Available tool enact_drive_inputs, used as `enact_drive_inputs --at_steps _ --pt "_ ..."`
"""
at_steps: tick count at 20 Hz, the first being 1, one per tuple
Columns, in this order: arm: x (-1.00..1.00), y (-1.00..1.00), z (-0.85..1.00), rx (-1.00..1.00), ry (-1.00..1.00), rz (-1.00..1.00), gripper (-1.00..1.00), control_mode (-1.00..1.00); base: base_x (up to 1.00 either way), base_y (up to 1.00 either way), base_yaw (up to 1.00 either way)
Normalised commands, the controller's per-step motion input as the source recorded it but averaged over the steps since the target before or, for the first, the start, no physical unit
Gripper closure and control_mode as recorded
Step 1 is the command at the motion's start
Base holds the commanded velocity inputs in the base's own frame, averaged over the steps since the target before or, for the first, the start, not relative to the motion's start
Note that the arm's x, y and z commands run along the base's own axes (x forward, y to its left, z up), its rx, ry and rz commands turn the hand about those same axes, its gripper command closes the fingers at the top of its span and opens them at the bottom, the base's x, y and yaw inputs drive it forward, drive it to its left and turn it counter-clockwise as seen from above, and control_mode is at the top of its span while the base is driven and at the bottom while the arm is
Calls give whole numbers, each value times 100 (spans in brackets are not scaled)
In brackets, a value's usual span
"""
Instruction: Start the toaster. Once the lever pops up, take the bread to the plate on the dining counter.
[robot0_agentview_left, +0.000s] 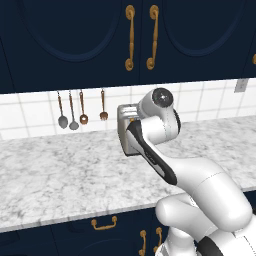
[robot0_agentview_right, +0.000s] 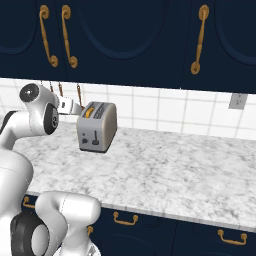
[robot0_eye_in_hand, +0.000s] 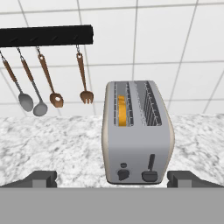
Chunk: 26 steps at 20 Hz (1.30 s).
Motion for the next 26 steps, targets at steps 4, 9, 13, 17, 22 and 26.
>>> enact_drive_inputs --at_steps 4,9,13,17,22,26 --pt "0 0 0 0 0 0 -100 -100 0 0 0" --pt "0 0 0 0 0 0 -100 -100 0 0 0" --pt "0 0 0 0 0 0 -100 -100 0 0 0" --pt "0 0 0 0 0 0 -100 -100 0 0 0" --pt "0 0 0 0 0 0 -100 -100 0 0 0" --pt "0 0 0 0 0 0 -100 -100 0 0 0"
